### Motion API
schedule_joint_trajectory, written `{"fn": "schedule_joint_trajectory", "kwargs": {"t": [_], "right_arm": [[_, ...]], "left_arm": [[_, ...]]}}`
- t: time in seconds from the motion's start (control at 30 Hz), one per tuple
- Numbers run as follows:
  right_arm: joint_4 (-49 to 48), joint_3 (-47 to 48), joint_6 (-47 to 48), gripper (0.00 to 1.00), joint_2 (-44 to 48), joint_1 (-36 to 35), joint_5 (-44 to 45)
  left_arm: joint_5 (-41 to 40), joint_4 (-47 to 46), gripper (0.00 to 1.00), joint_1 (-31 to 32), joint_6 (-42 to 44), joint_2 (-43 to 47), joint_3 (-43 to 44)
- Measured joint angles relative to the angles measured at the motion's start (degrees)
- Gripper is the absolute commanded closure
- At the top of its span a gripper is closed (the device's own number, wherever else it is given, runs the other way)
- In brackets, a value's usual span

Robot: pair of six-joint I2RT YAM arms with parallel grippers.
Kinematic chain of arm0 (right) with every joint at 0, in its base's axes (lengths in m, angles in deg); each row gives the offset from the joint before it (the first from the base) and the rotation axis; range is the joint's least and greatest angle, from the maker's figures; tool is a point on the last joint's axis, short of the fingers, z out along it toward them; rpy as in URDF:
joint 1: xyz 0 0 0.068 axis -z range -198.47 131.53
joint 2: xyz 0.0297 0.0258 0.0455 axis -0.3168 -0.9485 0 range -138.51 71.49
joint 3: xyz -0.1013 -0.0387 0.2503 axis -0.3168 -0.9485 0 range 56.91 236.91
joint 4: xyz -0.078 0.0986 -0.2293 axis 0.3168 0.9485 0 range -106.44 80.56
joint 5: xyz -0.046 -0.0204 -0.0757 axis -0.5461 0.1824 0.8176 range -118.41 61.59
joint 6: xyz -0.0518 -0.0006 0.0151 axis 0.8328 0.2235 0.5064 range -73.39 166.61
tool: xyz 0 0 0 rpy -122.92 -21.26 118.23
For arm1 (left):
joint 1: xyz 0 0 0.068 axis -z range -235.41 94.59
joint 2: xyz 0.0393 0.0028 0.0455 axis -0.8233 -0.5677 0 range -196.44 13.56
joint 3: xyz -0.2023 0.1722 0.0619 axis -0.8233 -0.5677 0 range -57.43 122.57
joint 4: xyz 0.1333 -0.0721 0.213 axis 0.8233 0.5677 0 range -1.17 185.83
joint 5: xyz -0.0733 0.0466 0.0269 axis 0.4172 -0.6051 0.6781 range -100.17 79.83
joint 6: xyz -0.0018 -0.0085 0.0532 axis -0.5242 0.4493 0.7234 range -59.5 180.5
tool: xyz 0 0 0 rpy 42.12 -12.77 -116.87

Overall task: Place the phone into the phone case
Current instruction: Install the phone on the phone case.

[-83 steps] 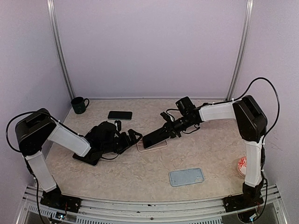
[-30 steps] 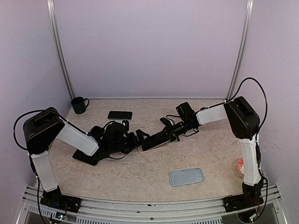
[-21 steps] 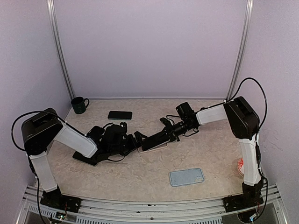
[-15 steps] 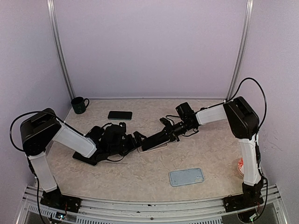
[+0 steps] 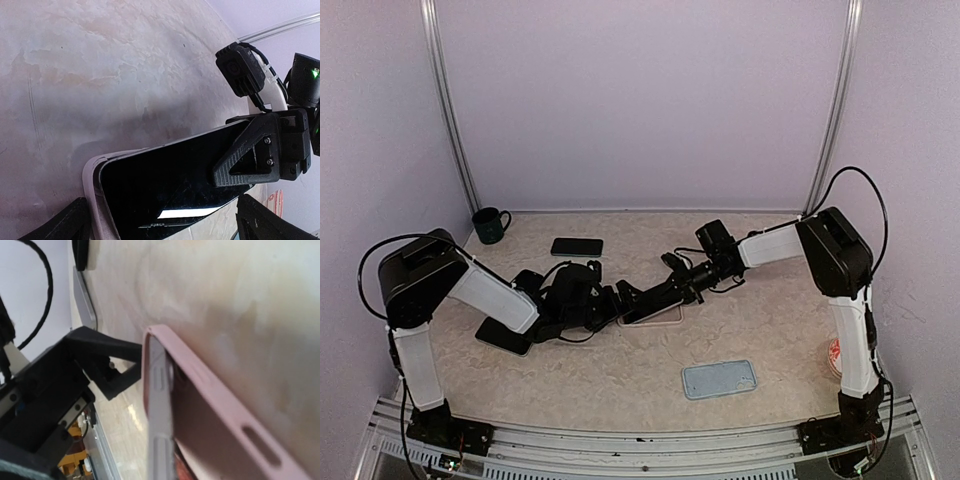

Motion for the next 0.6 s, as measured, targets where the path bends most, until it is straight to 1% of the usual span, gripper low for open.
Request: {"fn": "schedule_joint_trajectory", "kwargs": {"t": [0.23, 0.5, 0.6], "right_arm": [[-1.25, 0.17, -1.40, 1.00, -1.01, 0.00, -1.03], [-16.26, -9.40, -10.23, 1.00, 1.62, -0.20, 0.04], [-19.63, -11.10, -12.87, 1.00, 2.12, -0.42, 0.59]], "left_arm": [[0.07, 0.07, 0.01, 0.00, 0.04, -0.37, 0.52], [-2.08, 0.22, 0.01, 1.16, -0.83, -0.35, 0.52], [-2.64, 0.24, 0.01, 1.44, -0.96, -0.35, 0.52]]}}
